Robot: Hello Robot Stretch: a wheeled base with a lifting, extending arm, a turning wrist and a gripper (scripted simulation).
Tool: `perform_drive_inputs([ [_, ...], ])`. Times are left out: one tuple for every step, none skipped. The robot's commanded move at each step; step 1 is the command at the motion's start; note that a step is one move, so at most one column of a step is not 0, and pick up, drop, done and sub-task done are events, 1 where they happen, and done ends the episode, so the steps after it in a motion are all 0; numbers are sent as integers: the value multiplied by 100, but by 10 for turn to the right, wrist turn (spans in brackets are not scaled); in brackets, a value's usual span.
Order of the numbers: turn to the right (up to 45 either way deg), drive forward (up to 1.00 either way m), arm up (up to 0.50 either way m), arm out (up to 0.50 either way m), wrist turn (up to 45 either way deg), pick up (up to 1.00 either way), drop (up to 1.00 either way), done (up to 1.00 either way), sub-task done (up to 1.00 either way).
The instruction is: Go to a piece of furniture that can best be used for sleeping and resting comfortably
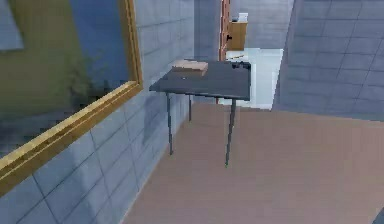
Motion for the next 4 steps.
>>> perform_drive_inputs([
  [300,0,0,0,0,0,0,0,0],
  [0,100,0,0,0,0,0,0,0],
  [30,0,0,0,0,0,0,0,0],
  [0,25,0,0,0,0,0,0,0],
])
